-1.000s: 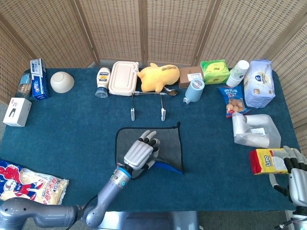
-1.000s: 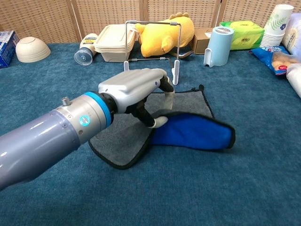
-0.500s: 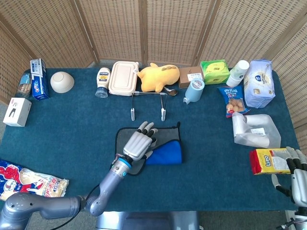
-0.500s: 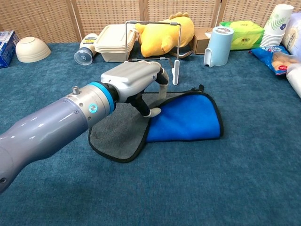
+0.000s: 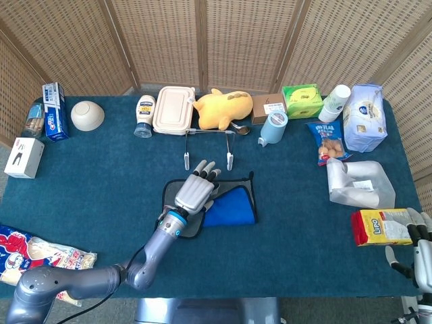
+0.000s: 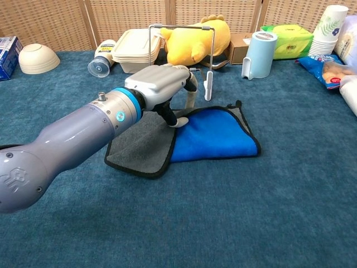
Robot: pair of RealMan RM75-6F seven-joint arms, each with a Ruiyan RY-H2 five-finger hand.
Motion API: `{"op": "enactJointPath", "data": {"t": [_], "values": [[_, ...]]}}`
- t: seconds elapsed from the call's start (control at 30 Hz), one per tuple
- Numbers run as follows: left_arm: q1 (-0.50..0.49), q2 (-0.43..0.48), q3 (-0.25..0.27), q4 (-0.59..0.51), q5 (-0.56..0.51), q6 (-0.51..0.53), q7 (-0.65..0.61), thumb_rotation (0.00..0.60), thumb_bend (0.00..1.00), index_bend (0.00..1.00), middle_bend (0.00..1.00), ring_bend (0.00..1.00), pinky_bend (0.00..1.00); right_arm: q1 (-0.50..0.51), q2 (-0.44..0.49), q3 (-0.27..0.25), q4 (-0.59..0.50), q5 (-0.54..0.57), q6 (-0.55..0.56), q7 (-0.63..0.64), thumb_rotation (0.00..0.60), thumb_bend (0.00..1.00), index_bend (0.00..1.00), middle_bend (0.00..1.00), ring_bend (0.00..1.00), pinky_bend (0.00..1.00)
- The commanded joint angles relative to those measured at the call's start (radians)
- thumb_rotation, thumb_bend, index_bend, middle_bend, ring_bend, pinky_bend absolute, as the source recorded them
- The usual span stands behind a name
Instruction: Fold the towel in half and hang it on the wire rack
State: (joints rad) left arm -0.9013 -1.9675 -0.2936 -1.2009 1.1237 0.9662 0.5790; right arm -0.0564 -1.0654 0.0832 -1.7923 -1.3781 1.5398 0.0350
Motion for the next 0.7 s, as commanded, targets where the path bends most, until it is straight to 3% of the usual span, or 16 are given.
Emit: {"op": "enactJointPath", "data": {"t": [0.03,0.7], "values": [[-0.014,-0.009,-0.003,0.023,0.002,-0.004,-0.008,0.6,0.43,0.53,0.19,0.0,0.0,-0.001,0.0,0.001,0.0,0.0,0.001,-0.001,0.6,0.35,0.24,0.11,0.0,0.0],[-0.08,-0.052,-0.025,0.155,-0.031,-0.034,-0.01,0.6,0.43,0.52,0.19,0.0,0.0,-0.01,0.003,0.002,-0.006,0.001,0.011,-0.003,0.6,0.35,0.24,0.11,0.0,0.0]]}}
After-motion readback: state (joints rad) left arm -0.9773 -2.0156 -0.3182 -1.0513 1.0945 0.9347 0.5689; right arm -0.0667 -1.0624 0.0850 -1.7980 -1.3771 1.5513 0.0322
